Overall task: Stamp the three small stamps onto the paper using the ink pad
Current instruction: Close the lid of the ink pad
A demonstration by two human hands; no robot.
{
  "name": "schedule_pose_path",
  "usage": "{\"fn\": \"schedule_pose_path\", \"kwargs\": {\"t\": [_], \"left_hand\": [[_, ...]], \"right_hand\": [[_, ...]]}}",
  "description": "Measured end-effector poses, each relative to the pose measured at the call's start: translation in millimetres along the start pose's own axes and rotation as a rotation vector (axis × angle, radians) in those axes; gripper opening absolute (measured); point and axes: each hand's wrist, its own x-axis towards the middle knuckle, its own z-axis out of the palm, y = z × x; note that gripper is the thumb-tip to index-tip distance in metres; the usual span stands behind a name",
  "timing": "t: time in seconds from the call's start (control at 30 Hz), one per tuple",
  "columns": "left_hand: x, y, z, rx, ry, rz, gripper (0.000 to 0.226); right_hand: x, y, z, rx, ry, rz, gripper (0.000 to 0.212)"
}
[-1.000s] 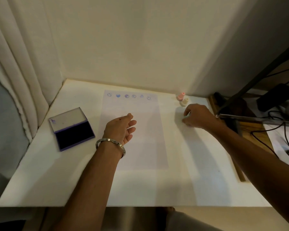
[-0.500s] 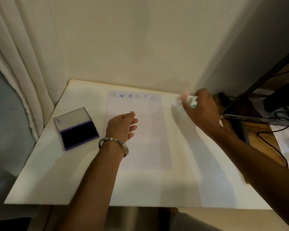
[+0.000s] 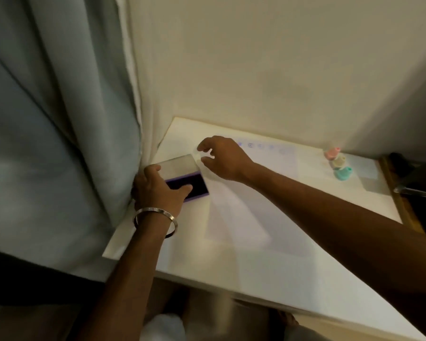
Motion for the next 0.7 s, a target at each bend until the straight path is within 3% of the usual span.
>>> {"fn": "schedule_pose_path", "kwargs": {"t": [0.1,0.23,0.57,0.7], "left_hand": [[1.5,-13.3,-8.9,0.031,-0.114,0.020,0.108],[-0.2,-14.6,-4.4,0.115,-0.226,0.107,0.119],[4.3,-15.5,7.7,0.110,-0.082,0.142,0.098],[1.9,-12.9,6.9,0.107,-0.122,0.148,0.100]], "right_hand": [[19.0,-13.4,11.5,-0.044,-0.049,-0.010,0.038],[34.0,-22.8,24.9,-0.139,-0.138,-0.037,0.039],[41.7,-25.5,32.4,-0.252,-0.188,-0.037,0.026],[41.7,-24.8,30.0,-0.221,-0.200,-0.072,0.028]]}}
